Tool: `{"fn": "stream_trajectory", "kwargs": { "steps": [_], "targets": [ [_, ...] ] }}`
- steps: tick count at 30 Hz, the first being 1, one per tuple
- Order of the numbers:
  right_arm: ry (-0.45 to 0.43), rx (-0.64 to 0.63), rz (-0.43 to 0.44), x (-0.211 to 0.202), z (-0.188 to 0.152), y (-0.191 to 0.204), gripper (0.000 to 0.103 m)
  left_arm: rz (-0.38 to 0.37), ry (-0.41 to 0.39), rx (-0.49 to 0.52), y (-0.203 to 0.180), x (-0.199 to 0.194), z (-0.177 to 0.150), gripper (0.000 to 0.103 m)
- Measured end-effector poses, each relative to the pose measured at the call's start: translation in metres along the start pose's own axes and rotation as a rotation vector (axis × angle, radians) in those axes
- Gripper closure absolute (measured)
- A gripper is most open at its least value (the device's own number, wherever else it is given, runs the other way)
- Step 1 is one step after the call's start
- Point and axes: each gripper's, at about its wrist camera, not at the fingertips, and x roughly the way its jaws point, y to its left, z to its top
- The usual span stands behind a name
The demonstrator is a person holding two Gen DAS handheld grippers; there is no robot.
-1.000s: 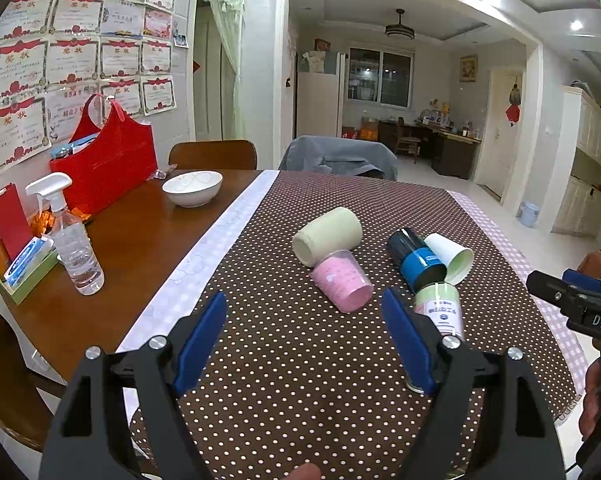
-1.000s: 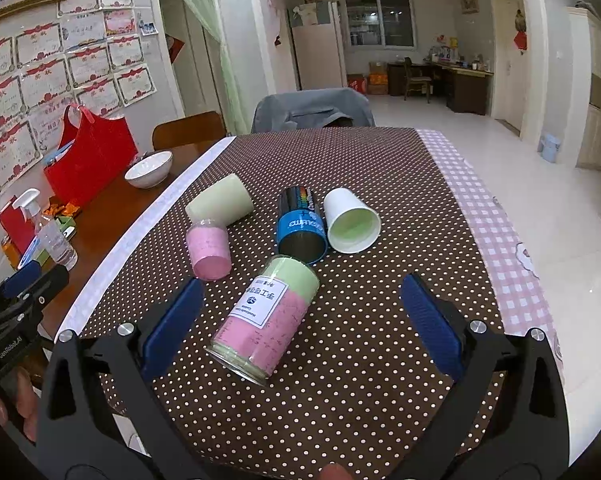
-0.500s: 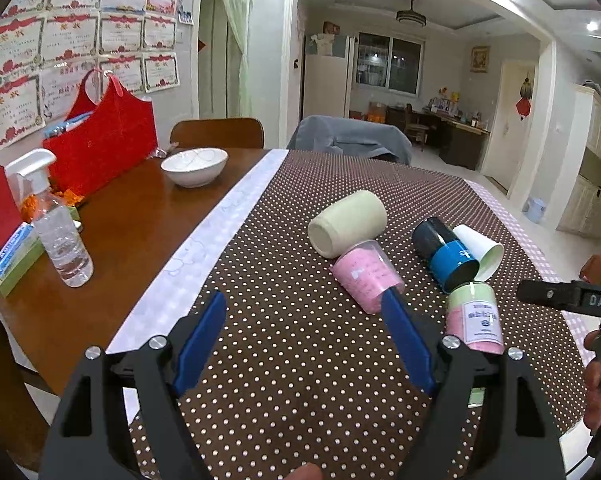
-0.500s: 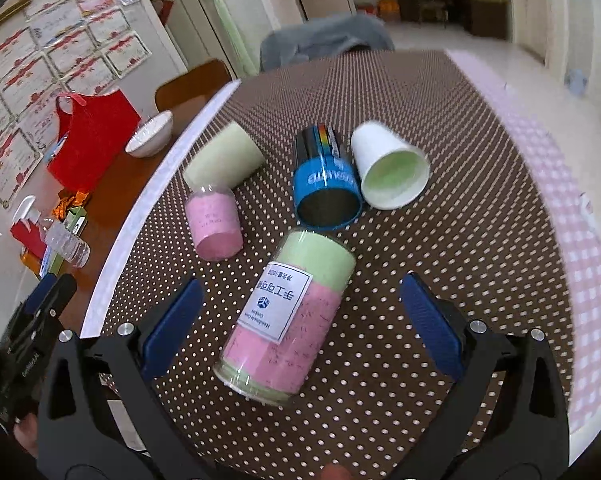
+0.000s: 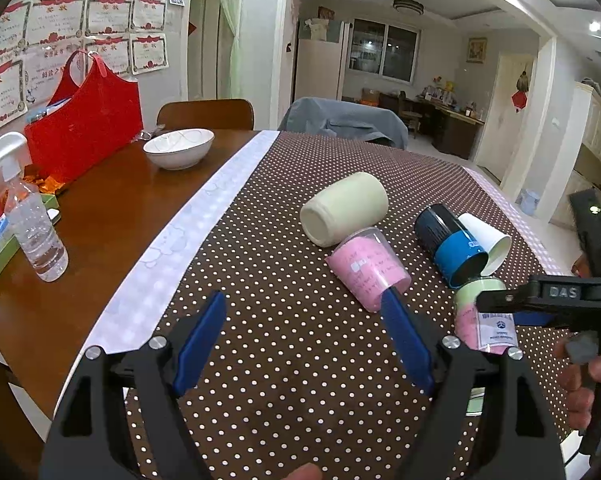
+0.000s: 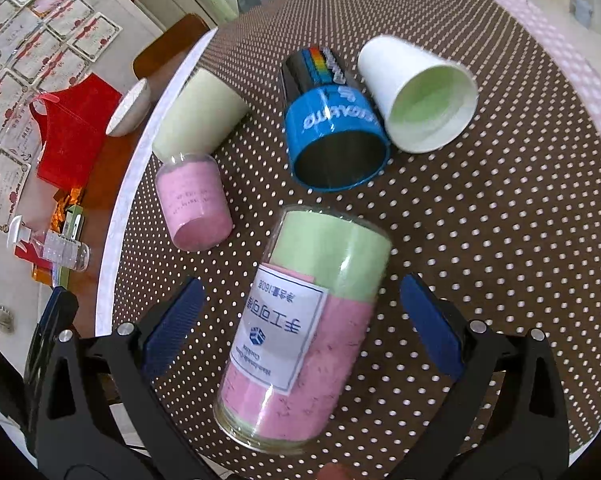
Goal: Flip cup upside down
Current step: 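Grasp the upright cookie jar with the right tool and lift it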
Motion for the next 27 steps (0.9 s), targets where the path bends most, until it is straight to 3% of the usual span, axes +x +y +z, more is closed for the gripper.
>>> {"fn": "stream_trajectory", "kwargs": {
  "steps": [4,6,12,27],
  "targets": [
    [0.052,0.052,0.026,0.012,0.006,-0.007,0.016,-0.006,0.01,0.007,-0.003,0.001,-0.004,0.024],
    [0.072,0.071,0.027,0.017,0.01,-0.01,0.031,-0.009,0.015,0.012,-0.005,0.0,-0.006,0.024],
    [0.092,0.056,0.084,0.015,0.01,-0.013,0.033,-0.008,0.015,0.02,-0.011,-0.004,-0.01,0.024],
    [-0.104,0.024,0.26,-0.036,-0.019,-0.026,0.034,0.01,-0.021,0.036,-0.024,-0.031,-0.014,0.024]
  ]
}}
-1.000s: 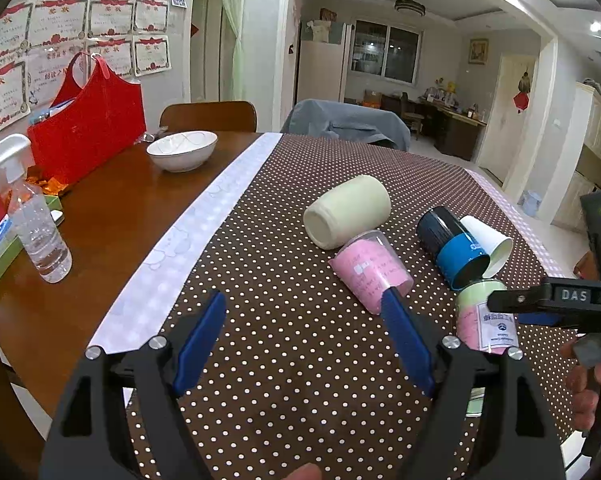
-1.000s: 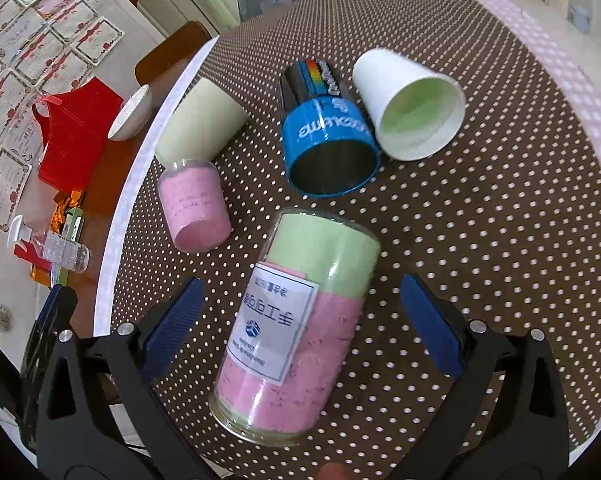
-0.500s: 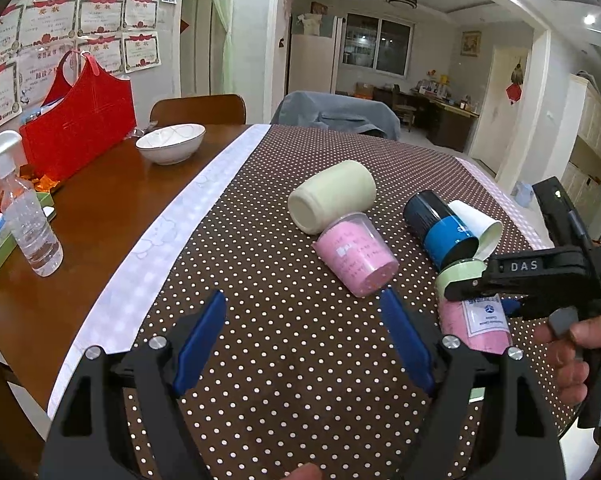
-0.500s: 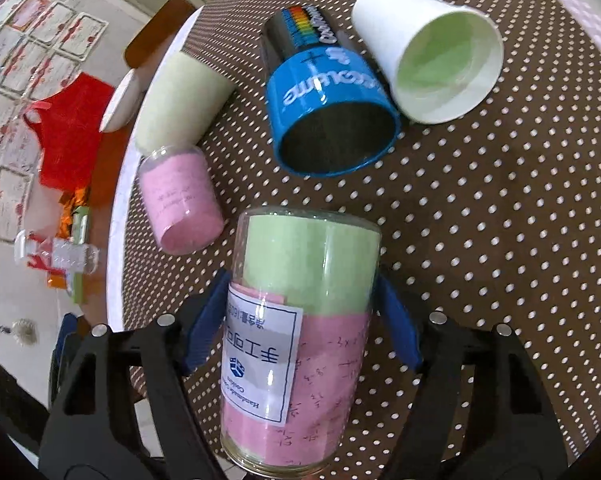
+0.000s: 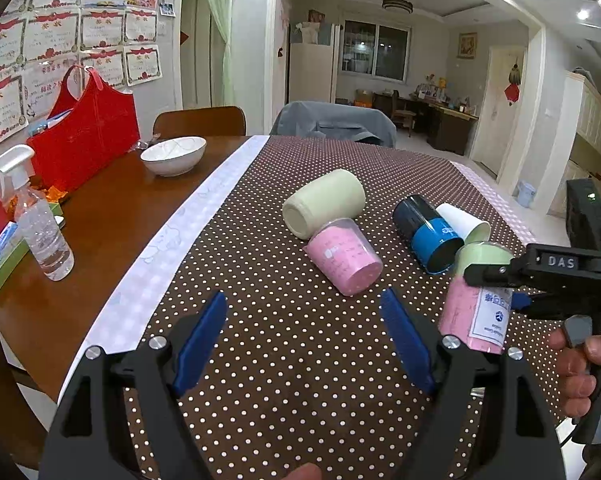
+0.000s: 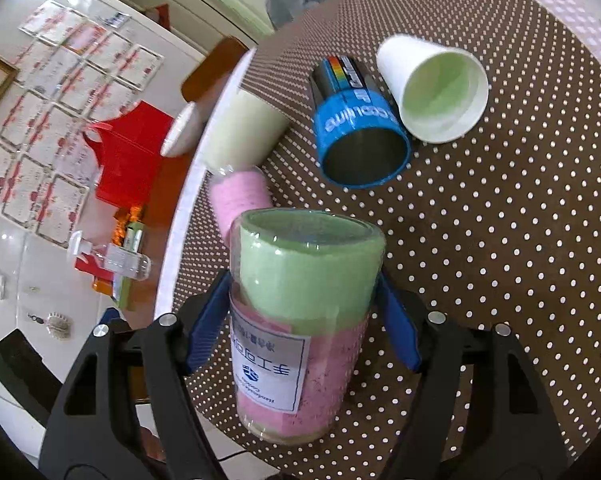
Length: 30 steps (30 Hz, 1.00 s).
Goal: Flip cup upside down
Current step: 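Grasp the upright cookie jar with the right tool and lift it, then rotate the jar with the right tool and set it down upside down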
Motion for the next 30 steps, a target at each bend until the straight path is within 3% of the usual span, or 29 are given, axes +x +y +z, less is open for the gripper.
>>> {"fn": "stream_trajectory", "kwargs": {
  "steps": [7,11,15,20,30],
  "targets": [
    [-0.1,-0.058,0.019,-0.024,-0.006,0.013,0.034,0.021,-0.021,-0.007,0.001,-0.016,-0.003,0.024],
    [-0.184,-0.124,-0.011,-0.043,-0.009,0.028,0.034,0.023,-0.033,-0.006,0.0,-0.025,-0.004,0.024],
    [-0.307,-0.243,-0.125,-0.062,-0.017,0.046,0.034,0.023,-0.05,-0.007,-0.001,-0.035,-0.006,0.024],
    [-0.393,-0.338,-0.222,-0.063,-0.026,0.056,0.034,0.025,-0.062,-0.007,-0.001,-0.043,-0.008,0.024],
    [-0.458,-0.461,-0.352,-0.041,-0.038,0.062,0.033,0.032,-0.06,-0.002,-0.004,-0.045,-0.011,0.024]
  ]
}}
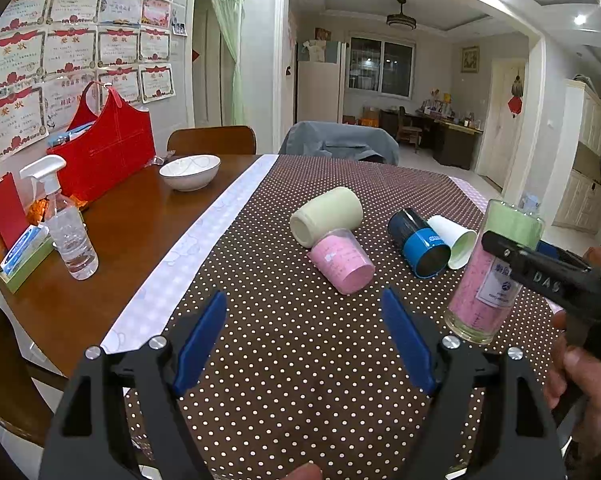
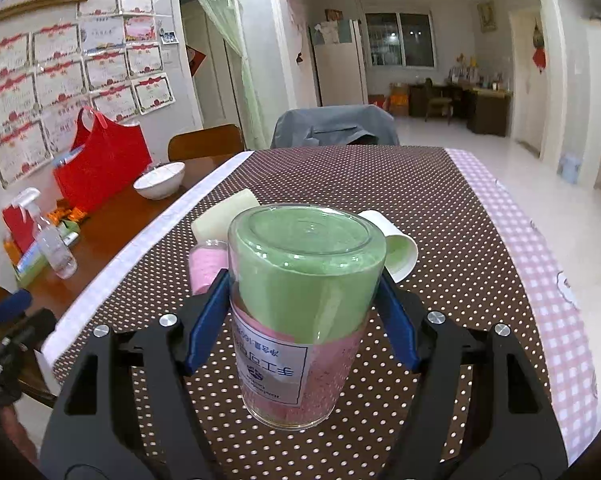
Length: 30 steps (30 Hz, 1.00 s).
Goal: Flip cup upside down
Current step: 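Rotate the jar with the right tool and set it down upside down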
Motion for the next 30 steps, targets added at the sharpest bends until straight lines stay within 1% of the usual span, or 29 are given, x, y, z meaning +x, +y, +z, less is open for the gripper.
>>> {"fn": "stream_trajectory", "kwargs": {
  "steps": [13,19,20,23,25,27,28,30],
  "targets": [
    [0.029,-0.086,-0.043,0.019,-0.025,0.012,0.033,0.006,0.009,0.001,-0.001,0.001,-0.004,0.024],
    [0.036,-0.11,-0.043,0.015,-0.029,0.019,0.032,0.006,0.006,0.003,-0.001,-0.001,-0.004,0.024],
    [0.041,-0.107,-0.035,0.014,-0.029,0.02,0.031,0.006,0.004,0.004,-0.002,-0.002,-0.004,0.024],
    [0.046,-0.101,-0.024,0.011,-0.03,0.021,0.022,0.006,0.0,0.009,-0.004,-0.004,-0.003,0.024],
    [0.052,-0.092,-0.016,0.009,-0.03,0.021,0.018,0.004,-0.004,0.012,-0.004,-0.006,-0.003,0.024],
    [0.054,-0.074,-0.004,0.006,-0.03,0.02,0.008,0.004,-0.008,0.014,-0.005,-0.008,-0.002,0.024],
    [0.054,-0.065,0.003,0.004,-0.029,0.019,0.006,0.003,-0.011,0.015,-0.005,-0.009,-0.001,0.024],
    [0.06,-0.053,0.016,0.001,-0.027,0.018,0.006,0.003,-0.016,0.017,-0.006,-0.012,-0.001,0.024]
  ]
}}
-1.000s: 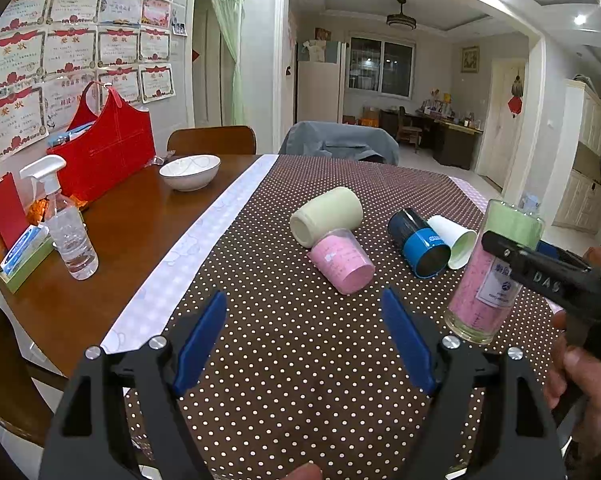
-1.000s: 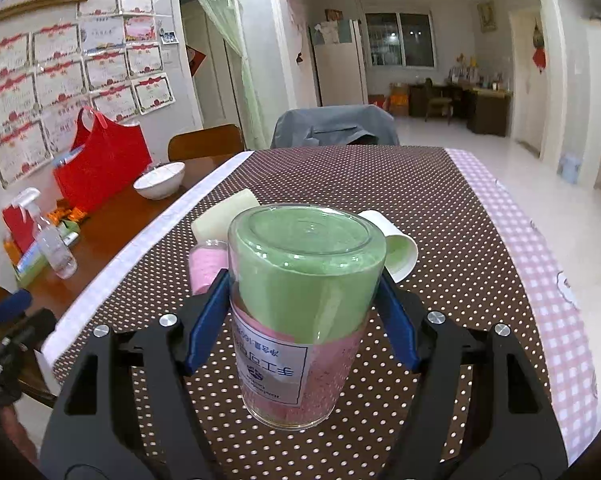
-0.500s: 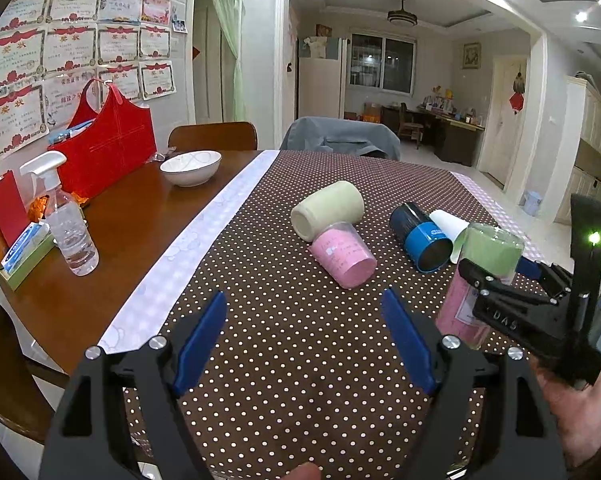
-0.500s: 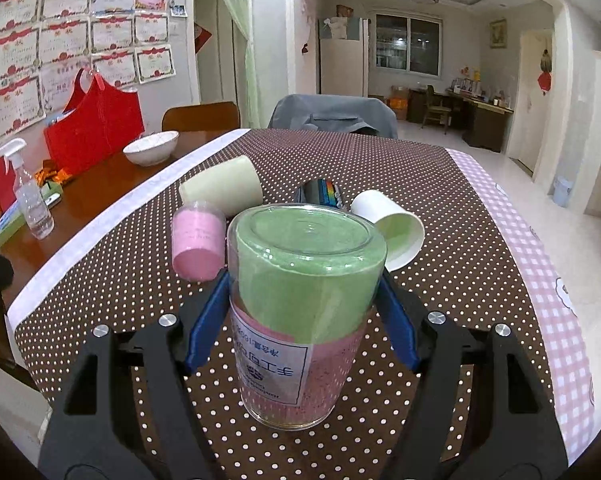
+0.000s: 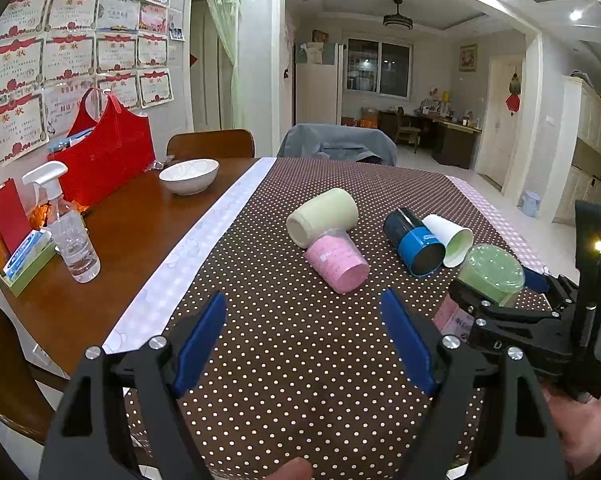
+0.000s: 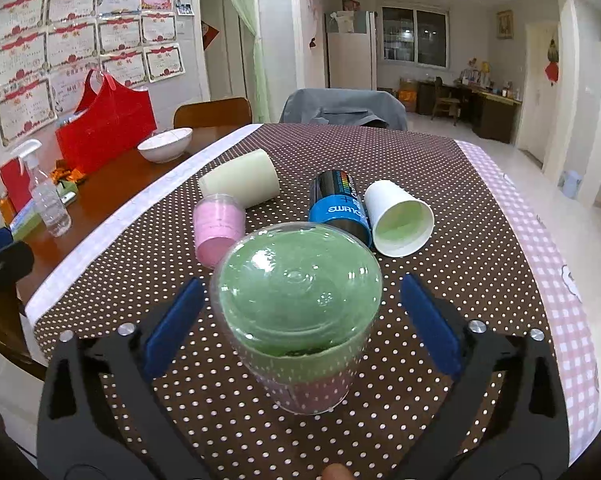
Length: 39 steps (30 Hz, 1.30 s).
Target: Flip cup upside down
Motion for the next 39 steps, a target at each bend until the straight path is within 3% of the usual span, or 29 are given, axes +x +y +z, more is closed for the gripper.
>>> {"fn": "stream_trajectory", "kwargs": {
  "steps": [22,39],
  "targets": [
    [-0.054,0.211,0.056,-0.077,0.029,-0.039,0.006,-0.013,-0.082,0.05,-0.024,-0.041,0.01,0.024],
    [-0.253,0.177,-0.035,-0.177,0.025,-0.034,0.006,-0.042,-0.187,0.091,-0.042,-0.096,0.014,0.024]
  ]
}}
